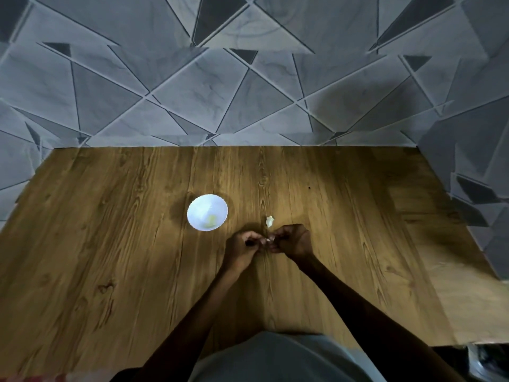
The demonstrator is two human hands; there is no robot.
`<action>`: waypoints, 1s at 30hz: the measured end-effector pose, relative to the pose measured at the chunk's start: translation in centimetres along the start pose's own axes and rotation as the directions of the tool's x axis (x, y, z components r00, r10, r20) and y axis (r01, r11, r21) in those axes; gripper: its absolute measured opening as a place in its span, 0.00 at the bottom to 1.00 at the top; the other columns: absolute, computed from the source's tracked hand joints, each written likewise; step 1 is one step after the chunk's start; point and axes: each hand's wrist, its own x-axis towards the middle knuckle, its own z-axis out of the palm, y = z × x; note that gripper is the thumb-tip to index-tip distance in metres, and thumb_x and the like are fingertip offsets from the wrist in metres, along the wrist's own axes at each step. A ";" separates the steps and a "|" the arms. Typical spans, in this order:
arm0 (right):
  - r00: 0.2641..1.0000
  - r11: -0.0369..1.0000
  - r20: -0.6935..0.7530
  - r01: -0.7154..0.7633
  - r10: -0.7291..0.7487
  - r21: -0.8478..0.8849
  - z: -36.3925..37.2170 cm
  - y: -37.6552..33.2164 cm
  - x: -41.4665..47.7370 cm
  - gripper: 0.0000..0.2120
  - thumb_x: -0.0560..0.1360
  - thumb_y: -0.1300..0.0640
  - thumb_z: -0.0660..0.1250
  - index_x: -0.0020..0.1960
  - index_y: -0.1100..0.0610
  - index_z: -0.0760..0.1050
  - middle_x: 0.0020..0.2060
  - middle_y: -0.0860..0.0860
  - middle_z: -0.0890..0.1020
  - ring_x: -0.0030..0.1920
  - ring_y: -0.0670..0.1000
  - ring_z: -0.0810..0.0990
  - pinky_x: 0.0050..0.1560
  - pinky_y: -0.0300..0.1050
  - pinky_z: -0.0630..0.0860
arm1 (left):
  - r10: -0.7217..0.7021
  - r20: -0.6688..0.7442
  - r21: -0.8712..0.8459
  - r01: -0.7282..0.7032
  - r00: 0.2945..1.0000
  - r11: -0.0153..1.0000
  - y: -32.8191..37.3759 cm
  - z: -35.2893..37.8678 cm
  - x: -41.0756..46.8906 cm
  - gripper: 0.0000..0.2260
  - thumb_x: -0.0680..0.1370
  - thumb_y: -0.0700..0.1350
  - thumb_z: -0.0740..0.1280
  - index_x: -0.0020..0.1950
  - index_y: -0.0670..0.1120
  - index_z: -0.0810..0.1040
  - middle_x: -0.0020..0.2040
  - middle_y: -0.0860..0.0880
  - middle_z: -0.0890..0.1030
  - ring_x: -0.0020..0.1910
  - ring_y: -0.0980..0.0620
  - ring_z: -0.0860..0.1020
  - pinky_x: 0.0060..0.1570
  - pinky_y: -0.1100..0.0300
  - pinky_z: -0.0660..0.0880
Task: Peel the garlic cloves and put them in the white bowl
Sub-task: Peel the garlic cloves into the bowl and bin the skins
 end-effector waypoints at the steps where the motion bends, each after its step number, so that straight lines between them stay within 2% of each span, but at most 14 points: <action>1: 1.000 0.999 0.004 0.018 -0.018 -0.034 0.0 -0.1 -0.1 0.03 0.74 0.70 0.70 0.44 0.72 0.79 0.30 0.51 0.84 0.31 0.48 0.84 0.32 0.42 0.82 | -0.003 -0.006 -0.018 0.003 1.000 1.000 0.2 -0.1 -0.1 0.05 0.76 0.37 0.70 0.46 0.46 0.84 0.41 0.55 0.83 0.37 0.66 0.78 0.41 0.73 0.72; 3: 0.999 0.997 0.022 0.051 -0.050 -0.062 0.4 -0.3 -0.5 0.02 0.73 0.69 0.72 0.43 0.69 0.81 0.31 0.50 0.84 0.31 0.47 0.84 0.33 0.42 0.82 | -0.007 -0.010 -0.034 0.006 1.000 0.999 0.3 -0.3 -0.1 0.05 0.76 0.37 0.69 0.47 0.45 0.84 0.41 0.53 0.83 0.35 0.68 0.78 0.39 0.74 0.72; 6: 0.997 0.997 0.010 0.077 -0.077 -0.015 0.6 -0.4 -0.8 0.02 0.72 0.68 0.73 0.45 0.67 0.81 0.36 0.55 0.85 0.35 0.49 0.85 0.35 0.42 0.82 | -0.038 -0.007 -0.072 0.038 0.999 0.997 0.2 -0.4 -0.1 0.05 0.77 0.37 0.68 0.48 0.43 0.84 0.41 0.51 0.84 0.34 0.67 0.79 0.38 0.72 0.74; 8: 1.000 0.994 0.002 0.009 -0.009 0.105 0.6 -0.2 -1.0 0.07 0.72 0.68 0.73 0.48 0.70 0.80 0.41 0.61 0.85 0.38 0.52 0.86 0.37 0.43 0.83 | -0.060 -0.006 -0.112 0.059 0.998 0.992 0.2 -0.3 -0.1 0.04 0.78 0.40 0.69 0.49 0.43 0.83 0.41 0.50 0.84 0.35 0.63 0.80 0.38 0.70 0.74; 10: 0.996 0.975 -0.002 -0.089 0.091 0.203 0.7 -0.2 -1.1 0.10 0.71 0.68 0.74 0.50 0.71 0.80 0.44 0.62 0.85 0.40 0.54 0.86 0.38 0.45 0.83 | -0.073 -0.008 -0.121 0.072 0.997 0.990 0.3 -0.2 -0.1 0.04 0.78 0.42 0.69 0.49 0.45 0.83 0.42 0.51 0.85 0.37 0.60 0.81 0.39 0.70 0.75; 14: 0.985 0.960 -0.032 -0.156 0.168 0.230 0.9 -0.2 -0.9 0.07 0.71 0.68 0.74 0.49 0.68 0.82 0.41 0.59 0.86 0.40 0.55 0.85 0.41 0.47 0.84 | -0.118 0.000 -0.239 0.115 0.993 0.964 0.6 0.0 -0.4 0.05 0.77 0.40 0.70 0.49 0.40 0.83 0.39 0.46 0.84 0.33 0.60 0.81 0.36 0.69 0.75; 18: 0.989 0.965 -0.018 -0.140 0.147 0.224 0.7 -0.1 -0.6 0.10 0.72 0.69 0.73 0.52 0.71 0.80 0.44 0.61 0.86 0.40 0.55 0.86 0.41 0.48 0.84 | -0.157 0.007 -0.288 0.152 0.988 0.946 0.9 -0.2 -0.5 0.05 0.77 0.40 0.70 0.48 0.39 0.83 0.38 0.43 0.84 0.31 0.59 0.80 0.36 0.69 0.75; 20: 0.991 0.979 -0.021 -0.125 0.130 0.161 0.9 -0.5 -0.8 0.08 0.71 0.68 0.74 0.49 0.69 0.81 0.42 0.61 0.86 0.41 0.55 0.85 0.42 0.49 0.84 | -0.184 0.020 -0.303 0.181 0.983 0.936 1.0 -0.4 -0.5 0.05 0.77 0.40 0.69 0.48 0.39 0.83 0.38 0.43 0.84 0.32 0.58 0.80 0.35 0.68 0.75; 22: 0.999 0.999 -0.035 -0.016 0.017 0.029 1.0 -0.8 -0.8 0.02 0.71 0.66 0.75 0.43 0.62 0.83 0.38 0.56 0.86 0.40 0.54 0.85 0.42 0.50 0.84 | -0.234 0.031 -0.306 0.232 0.972 0.923 1.2 -0.6 -0.4 0.05 0.77 0.38 0.68 0.46 0.40 0.84 0.37 0.44 0.84 0.33 0.56 0.80 0.34 0.66 0.75; 25: 0.960 0.932 -0.010 0.269 -0.280 -0.244 1.4 -1.1 -0.8 0.05 0.71 0.65 0.76 0.39 0.57 0.83 0.34 0.48 0.85 0.35 0.46 0.84 0.37 0.43 0.82 | -0.345 0.072 -0.347 0.348 0.936 0.871 1.5 -1.1 -0.1 0.08 0.75 0.34 0.65 0.44 0.42 0.84 0.36 0.45 0.84 0.35 0.51 0.80 0.35 0.61 0.75; 28: 0.926 0.867 -0.004 0.353 -0.378 -0.352 1.6 -1.4 -0.9 0.04 0.71 0.64 0.75 0.39 0.57 0.83 0.33 0.42 0.82 0.35 0.39 0.82 0.35 0.31 0.77 | -0.435 0.129 -0.363 0.451 0.891 0.816 1.5 -1.6 0.4 0.10 0.73 0.32 0.65 0.49 0.41 0.82 0.36 0.47 0.83 0.33 0.51 0.78 0.37 0.61 0.75; 30: 0.907 0.835 0.010 0.391 -0.420 -0.388 1.6 -1.5 -1.0 0.05 0.72 0.65 0.75 0.40 0.57 0.82 0.33 0.42 0.81 0.36 0.36 0.81 0.35 0.27 0.74 | -0.447 0.177 -0.379 0.480 0.877 0.791 1.6 -1.8 0.5 0.09 0.75 0.32 0.66 0.53 0.38 0.80 0.37 0.46 0.83 0.34 0.52 0.78 0.38 0.60 0.75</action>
